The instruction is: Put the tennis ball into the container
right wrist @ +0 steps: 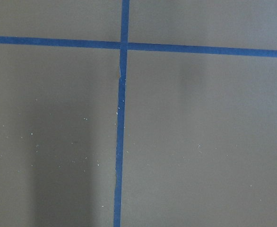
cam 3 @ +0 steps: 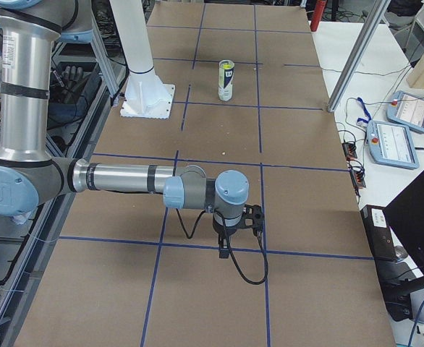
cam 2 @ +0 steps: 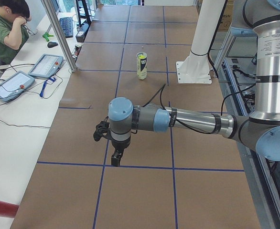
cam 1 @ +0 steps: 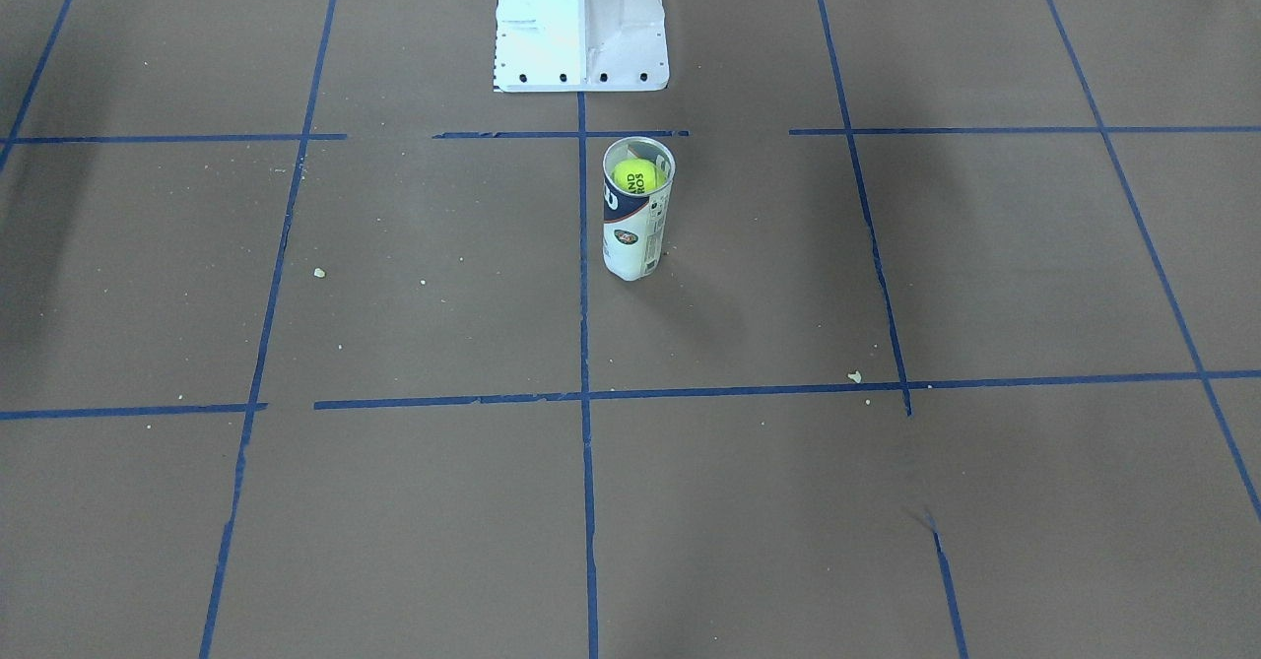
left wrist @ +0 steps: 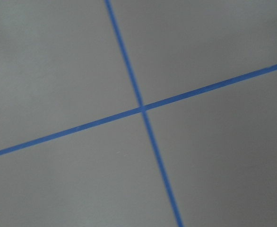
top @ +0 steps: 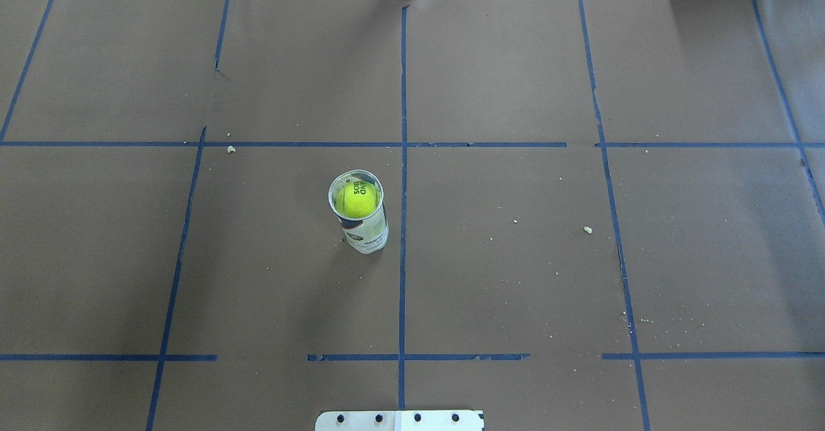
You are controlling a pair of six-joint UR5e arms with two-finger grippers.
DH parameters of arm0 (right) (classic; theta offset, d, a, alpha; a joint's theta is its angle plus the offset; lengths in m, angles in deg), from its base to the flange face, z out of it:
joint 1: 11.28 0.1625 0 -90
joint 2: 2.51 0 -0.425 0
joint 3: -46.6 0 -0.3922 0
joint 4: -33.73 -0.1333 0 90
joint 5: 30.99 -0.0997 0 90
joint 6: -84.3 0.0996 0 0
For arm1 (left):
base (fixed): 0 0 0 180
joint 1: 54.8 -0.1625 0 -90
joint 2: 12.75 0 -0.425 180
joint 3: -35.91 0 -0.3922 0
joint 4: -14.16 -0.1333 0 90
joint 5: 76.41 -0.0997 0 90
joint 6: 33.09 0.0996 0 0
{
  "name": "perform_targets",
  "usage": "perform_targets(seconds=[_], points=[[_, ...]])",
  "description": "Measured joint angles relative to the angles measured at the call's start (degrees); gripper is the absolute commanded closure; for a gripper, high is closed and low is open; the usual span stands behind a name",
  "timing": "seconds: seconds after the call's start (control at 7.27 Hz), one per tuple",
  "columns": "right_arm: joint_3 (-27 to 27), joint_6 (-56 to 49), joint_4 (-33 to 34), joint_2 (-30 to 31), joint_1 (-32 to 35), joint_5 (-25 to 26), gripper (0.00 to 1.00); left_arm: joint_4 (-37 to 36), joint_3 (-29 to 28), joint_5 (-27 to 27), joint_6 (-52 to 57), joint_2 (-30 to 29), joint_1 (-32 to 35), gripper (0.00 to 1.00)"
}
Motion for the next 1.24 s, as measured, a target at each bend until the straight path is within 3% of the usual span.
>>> perform_targets(seconds=[0.55, 1.24], points=[[-0.02, 0.0, 0.02, -0.01, 0.0, 0.0, 0.0, -0.12, -2.49, 3.84, 0.47, 1.81, 1.77, 0.0], [0.0, 0.0, -0.01, -0.03, 0.0, 0.0, 0.0, -0.74, -2.83, 4.09, 0.44, 1.66, 1.85, 0.0]])
